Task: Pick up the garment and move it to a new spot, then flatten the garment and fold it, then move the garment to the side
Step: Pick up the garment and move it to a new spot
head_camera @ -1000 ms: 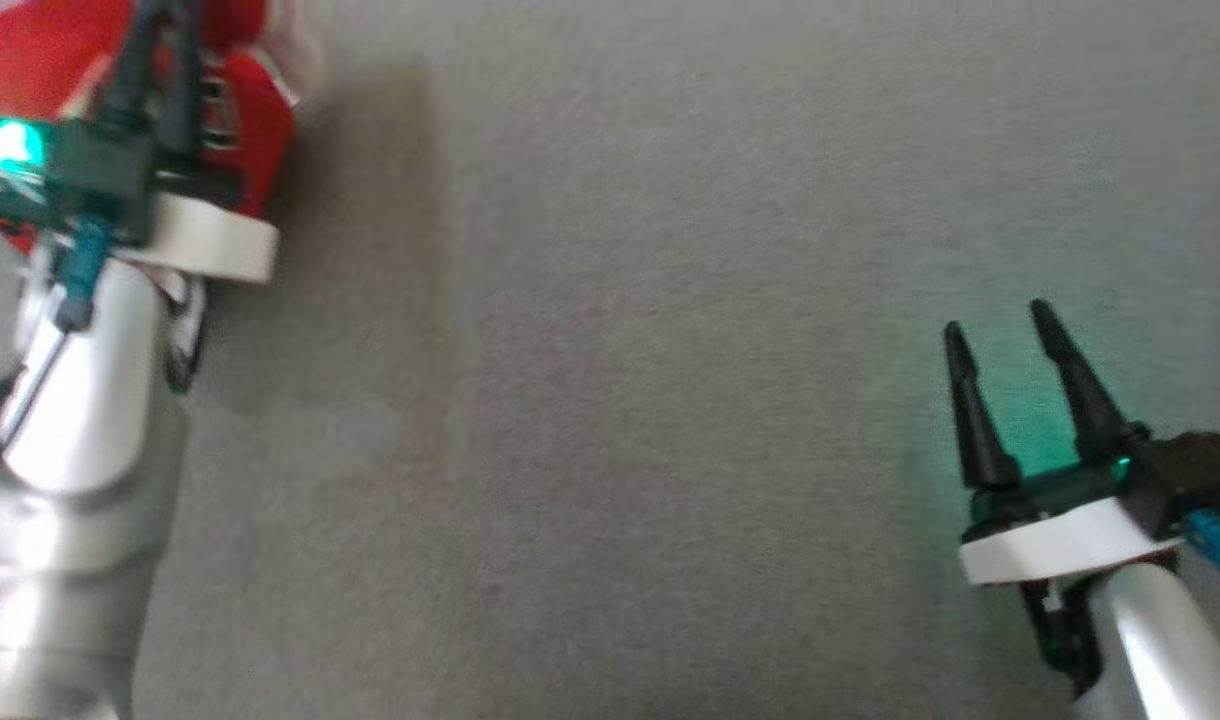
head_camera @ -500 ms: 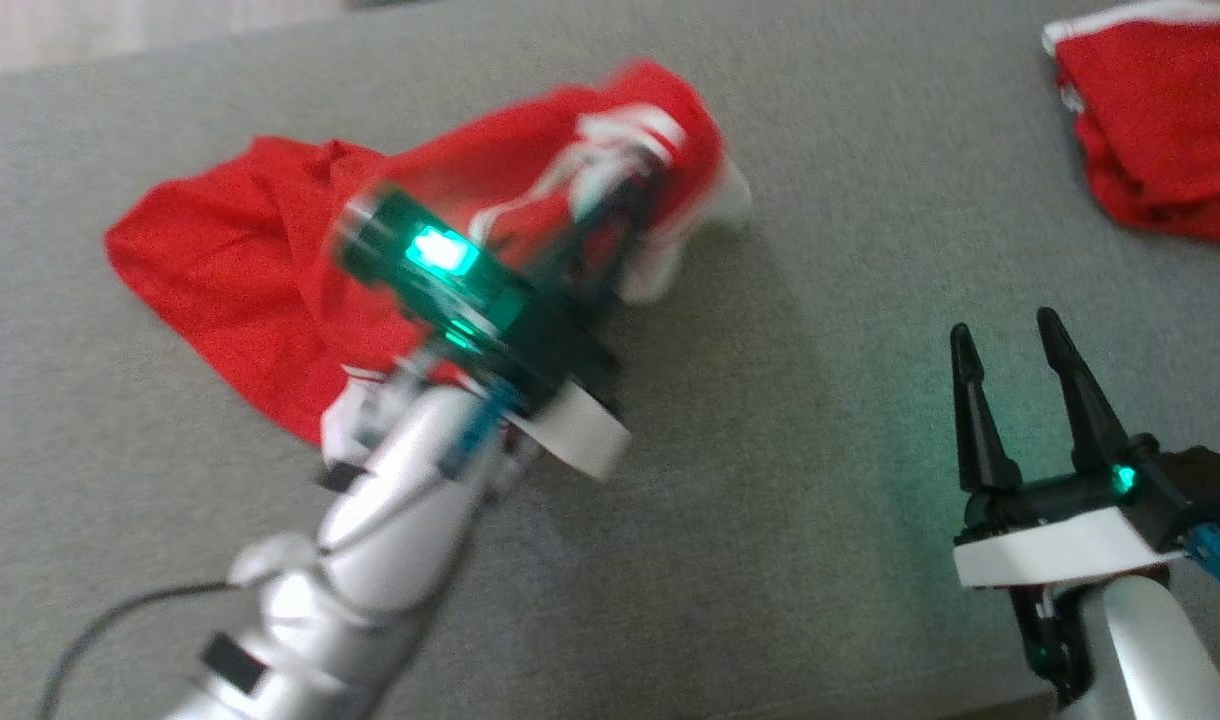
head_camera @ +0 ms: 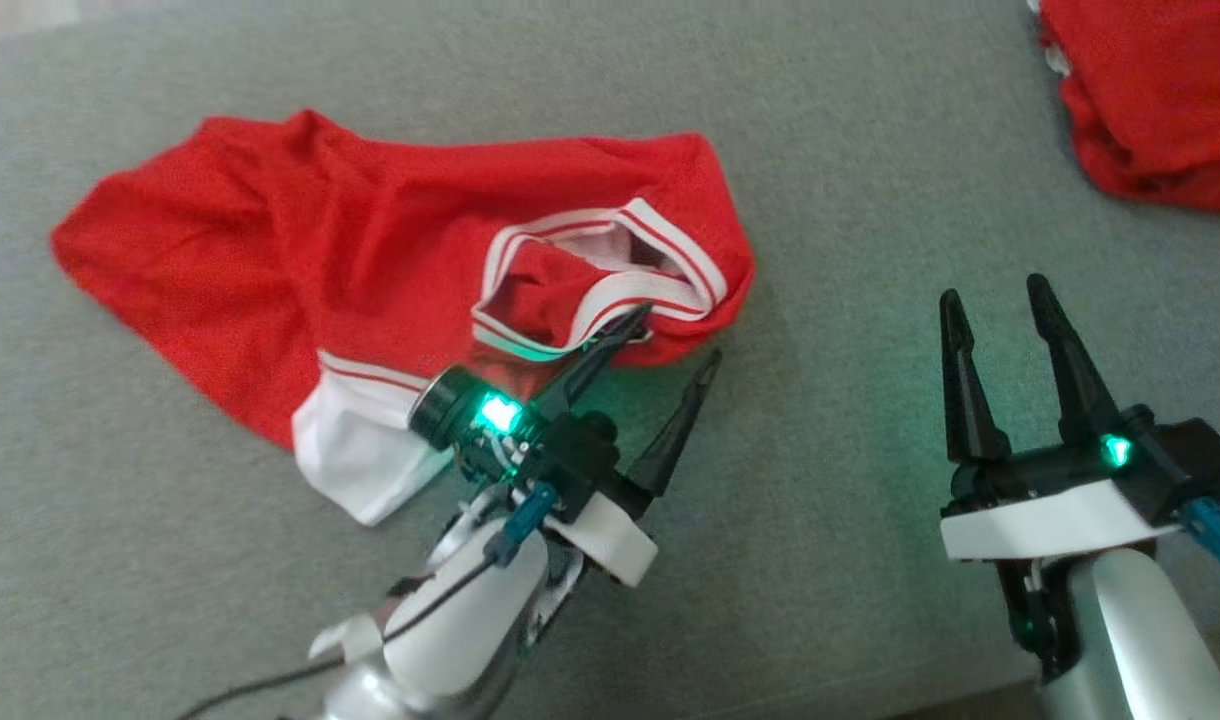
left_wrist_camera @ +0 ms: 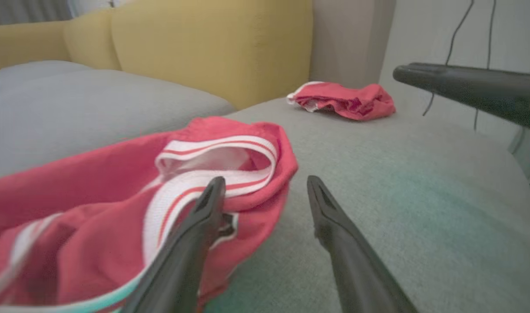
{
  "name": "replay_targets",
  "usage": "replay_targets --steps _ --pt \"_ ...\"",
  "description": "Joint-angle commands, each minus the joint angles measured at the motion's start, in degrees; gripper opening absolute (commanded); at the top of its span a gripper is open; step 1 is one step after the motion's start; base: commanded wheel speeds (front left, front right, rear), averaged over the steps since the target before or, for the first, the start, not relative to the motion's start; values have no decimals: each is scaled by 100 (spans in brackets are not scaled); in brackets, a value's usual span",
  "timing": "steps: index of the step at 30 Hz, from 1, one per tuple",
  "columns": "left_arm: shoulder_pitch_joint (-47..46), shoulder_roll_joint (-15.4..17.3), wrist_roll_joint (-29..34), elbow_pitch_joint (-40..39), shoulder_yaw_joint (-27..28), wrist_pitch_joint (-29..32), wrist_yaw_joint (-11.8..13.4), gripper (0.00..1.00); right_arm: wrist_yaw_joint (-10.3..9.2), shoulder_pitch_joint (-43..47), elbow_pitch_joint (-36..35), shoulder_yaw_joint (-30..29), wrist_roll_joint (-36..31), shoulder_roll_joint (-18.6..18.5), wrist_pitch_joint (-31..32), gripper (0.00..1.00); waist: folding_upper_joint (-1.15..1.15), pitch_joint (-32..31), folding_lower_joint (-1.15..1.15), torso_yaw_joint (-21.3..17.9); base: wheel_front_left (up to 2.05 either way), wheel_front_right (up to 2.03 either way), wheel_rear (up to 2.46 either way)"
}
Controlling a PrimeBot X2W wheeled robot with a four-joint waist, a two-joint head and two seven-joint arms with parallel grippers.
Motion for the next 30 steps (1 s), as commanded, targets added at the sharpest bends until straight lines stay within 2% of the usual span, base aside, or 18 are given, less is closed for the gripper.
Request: replay_targets --steps 1,5,6,11,18,24,30 --pt "109 -17 -83 -301 192 -50 159 100 -4 75 -145 130 2 -44 -14 100 0 -334 -1 302 0 0 0" --pt "696 0 -166 -899 580 -53 611 100 -4 264 -50 133 4 -28 -14 100 0 -790 -1 709 0 0 0" --pt "1089 82 -162 -1228 861 -54 784 100 -4 384 29 124 -25 -14 -14 100 0 -1024 -1 916 0 0 0" --pt "2103 301 -72 -1909 1528 -55 1067 100 -4 734 238 114 -114 53 -14 100 0 -1566 -1 1330 0 0 0" --pt "3285 452 265 -2724 2134 -55 1110 100 -4 1185 289 11 -194 183 -14 100 0 -2040 -1 1495 0 0 0" --pt "4003 351 422 -3050 2631 -55 1218 100 -4 1508 144 93 -282 239 -14 100 0 -2217 -1 1410 0 0 0" --pt "4275 243 487 -2993 2939 -55 1066 100 -4 1606 103 84 -283 265 -14 100 0 -2252 -1 1349 0 0 0"
